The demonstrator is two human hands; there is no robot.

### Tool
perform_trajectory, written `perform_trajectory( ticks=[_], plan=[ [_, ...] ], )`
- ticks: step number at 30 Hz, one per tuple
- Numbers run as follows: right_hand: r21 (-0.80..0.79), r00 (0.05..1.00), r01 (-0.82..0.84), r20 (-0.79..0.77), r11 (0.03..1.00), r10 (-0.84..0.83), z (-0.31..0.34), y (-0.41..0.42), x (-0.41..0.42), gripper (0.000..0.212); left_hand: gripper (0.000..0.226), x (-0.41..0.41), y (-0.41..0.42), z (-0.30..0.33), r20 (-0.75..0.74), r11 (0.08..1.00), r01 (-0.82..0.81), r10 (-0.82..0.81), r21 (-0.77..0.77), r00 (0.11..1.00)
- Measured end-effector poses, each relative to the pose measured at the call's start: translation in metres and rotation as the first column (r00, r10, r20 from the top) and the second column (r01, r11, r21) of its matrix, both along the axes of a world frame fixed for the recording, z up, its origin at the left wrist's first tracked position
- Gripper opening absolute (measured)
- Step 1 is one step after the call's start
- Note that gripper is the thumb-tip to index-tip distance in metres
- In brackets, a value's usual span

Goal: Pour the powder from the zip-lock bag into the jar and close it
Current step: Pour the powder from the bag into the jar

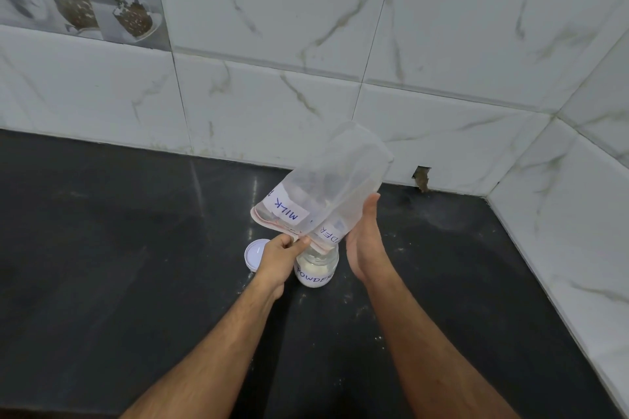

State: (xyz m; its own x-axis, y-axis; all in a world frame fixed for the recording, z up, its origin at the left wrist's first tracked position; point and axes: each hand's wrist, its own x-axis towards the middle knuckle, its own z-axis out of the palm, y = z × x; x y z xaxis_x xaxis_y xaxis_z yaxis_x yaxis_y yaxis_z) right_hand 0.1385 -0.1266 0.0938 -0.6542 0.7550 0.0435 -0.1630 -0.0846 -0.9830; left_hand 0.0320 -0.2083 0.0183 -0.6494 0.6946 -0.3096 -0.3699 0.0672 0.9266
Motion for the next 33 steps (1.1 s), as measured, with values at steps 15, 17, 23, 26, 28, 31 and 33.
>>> perform_trajectory(
  ticks=[15,17,23,26,28,31,33],
  plan=[
    [-0.08,0.999,-0.044,-0.018,0.996,0.042,-0.001,-0.006,-0.008,0.087,0.01,-0.004,0.005,0.001,0.047,0.998,-0.03,0.027,0.064,0.999],
    [-0.09,0.998,-0.05,-0.042,0.995,0.046,-0.006,-0.004,-0.008,0.083,0.013,-0.005,0.006,-0.001,0.038,0.998,-0.025,0.023,0.06,0.999],
    [-0.055,1.0,0.024,0.006,0.998,-0.024,-0.012,-0.005,-0.014,0.108,0.019,-0.006,0.007,-0.006,0.026,0.999,-0.038,0.037,0.029,0.999],
    [-0.073,0.998,0.063,-0.013,0.995,-0.064,-0.014,-0.002,-0.013,0.112,0.022,-0.01,0.008,-0.009,0.01,0.999,-0.043,0.043,0.024,0.999],
    [-0.087,0.998,-0.035,0.043,0.996,0.038,-0.015,-0.005,-0.017,0.111,0.018,-0.007,0.01,-0.009,0.008,0.999,-0.033,0.033,0.023,0.999],
    [-0.117,1.0,0.001,0.007,0.993,0.0,-0.014,-0.003,-0.017,0.112,0.02,-0.007,0.011,-0.01,-0.007,0.999,-0.032,0.032,0.024,0.999],
    [-0.11,0.998,0.053,-0.018,0.993,-0.055,-0.016,0.001,-0.016,0.112,0.023,-0.009,0.011,-0.01,-0.017,0.999,-0.037,0.037,0.017,0.999]
  ],
)
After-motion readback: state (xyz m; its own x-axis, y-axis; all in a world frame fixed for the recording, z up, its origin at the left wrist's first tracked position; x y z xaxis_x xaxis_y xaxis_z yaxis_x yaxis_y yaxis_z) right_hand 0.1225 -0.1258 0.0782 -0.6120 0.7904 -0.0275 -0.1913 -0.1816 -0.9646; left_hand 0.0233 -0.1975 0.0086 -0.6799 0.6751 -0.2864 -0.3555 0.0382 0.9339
